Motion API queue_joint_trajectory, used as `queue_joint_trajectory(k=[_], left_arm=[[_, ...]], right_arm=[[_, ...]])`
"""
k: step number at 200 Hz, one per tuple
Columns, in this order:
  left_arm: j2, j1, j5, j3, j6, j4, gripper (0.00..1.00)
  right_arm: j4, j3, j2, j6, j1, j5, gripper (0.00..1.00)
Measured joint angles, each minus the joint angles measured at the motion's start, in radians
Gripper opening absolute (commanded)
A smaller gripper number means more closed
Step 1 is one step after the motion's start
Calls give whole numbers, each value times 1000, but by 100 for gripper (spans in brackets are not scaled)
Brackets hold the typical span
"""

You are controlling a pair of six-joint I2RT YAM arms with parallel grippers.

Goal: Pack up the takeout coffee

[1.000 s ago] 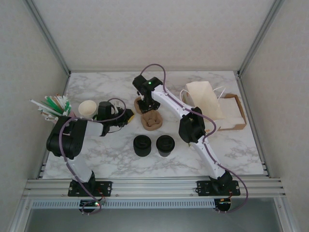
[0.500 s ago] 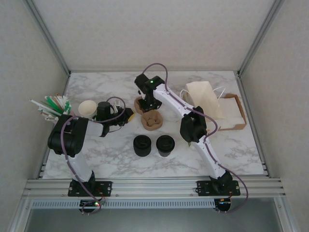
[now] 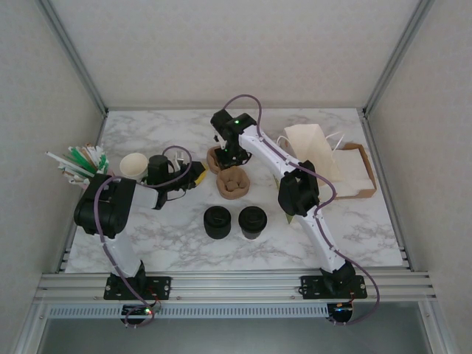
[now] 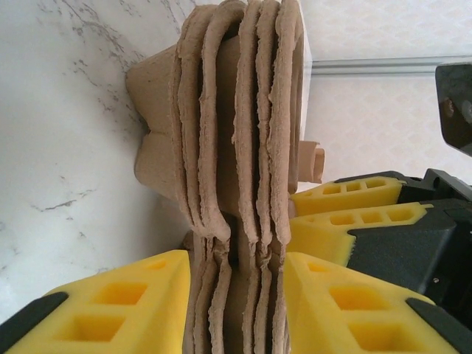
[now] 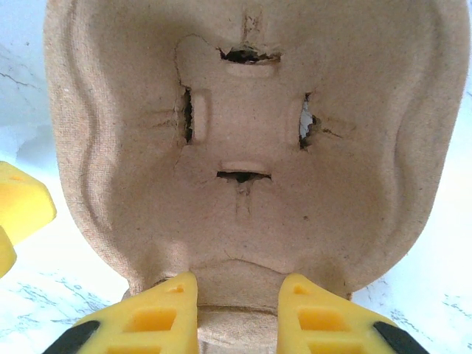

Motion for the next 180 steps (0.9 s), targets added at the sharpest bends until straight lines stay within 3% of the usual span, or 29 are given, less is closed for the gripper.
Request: queue_joint_trajectory(k=[180], left_arm=[[99,-6,30,0,-69,149,41]], right_arm=[[15,-27,-15,0,0,-34,20]])
